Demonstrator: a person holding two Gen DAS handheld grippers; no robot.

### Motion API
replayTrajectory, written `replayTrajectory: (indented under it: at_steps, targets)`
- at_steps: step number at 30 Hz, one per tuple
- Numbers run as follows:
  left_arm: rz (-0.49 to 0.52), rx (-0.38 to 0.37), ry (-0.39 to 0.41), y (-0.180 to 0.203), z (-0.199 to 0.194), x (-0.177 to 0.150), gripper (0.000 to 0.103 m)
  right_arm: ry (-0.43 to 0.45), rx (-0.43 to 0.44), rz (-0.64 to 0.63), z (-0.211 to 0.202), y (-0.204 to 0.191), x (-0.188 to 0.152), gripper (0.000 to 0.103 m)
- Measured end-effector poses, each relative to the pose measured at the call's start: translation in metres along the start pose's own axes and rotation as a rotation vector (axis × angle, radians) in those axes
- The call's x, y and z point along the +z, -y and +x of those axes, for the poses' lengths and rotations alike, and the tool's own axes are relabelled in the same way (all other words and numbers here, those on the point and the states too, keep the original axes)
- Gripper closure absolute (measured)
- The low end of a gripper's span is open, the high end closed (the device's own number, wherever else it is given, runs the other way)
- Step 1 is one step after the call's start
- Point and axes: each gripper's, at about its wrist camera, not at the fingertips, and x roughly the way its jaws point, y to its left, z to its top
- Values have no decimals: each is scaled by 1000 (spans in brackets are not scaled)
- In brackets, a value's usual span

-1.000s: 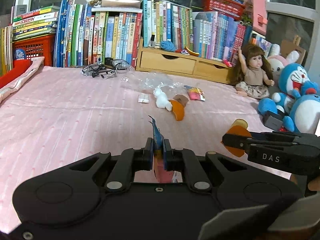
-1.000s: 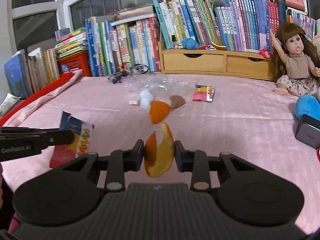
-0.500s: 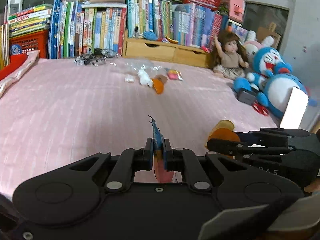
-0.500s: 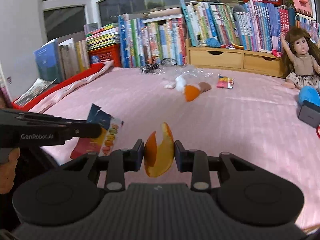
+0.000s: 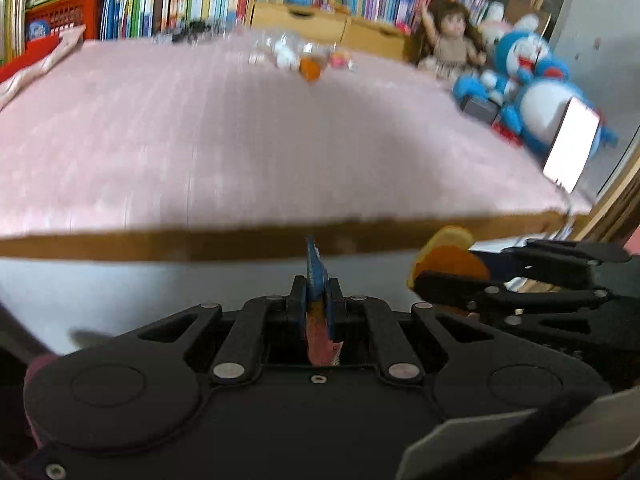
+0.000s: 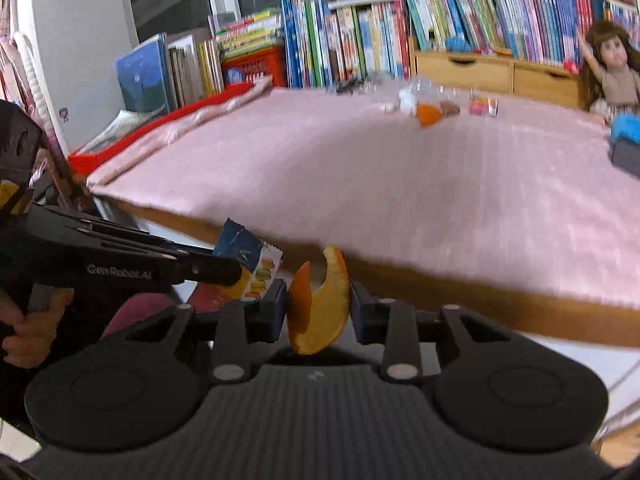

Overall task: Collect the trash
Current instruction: 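Carry both items down past the bed edge and open both tools over the trash bag, then raise both tools back over the bed toward the orange peel and tissue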

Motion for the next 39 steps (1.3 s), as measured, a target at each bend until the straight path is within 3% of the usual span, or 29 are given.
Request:
replayTrajectory:
  at_steps: [10, 17, 22, 23, 27, 31, 39]
  targets:
    - [-22, 44, -176, -13, 36, -32, 94, -153, -42, 97, 30, 8, -49, 63]
    - [-22, 50, -227, -19, 46, -42, 92, -190, -35, 107, 36, 7, -59, 60]
    - [-19, 52, -244, -20, 51, -39, 89, -202, -33, 109, 42, 7, -58, 53]
    - [-18, 51, -246, -20, 51, -39, 89, -202, -34, 109, 42, 7, -57, 44]
    - [-17, 52, -252, -14, 57, -34, 79, -198, -28, 105, 42, 8, -55, 37]
    - [-10, 63, -250, -13, 57, -33, 65, -198, -30, 101, 42, 8, -55, 36]
    - [-17, 72, -255, -9, 55, -32, 57, -196, -33, 101, 41, 7, -54, 35]
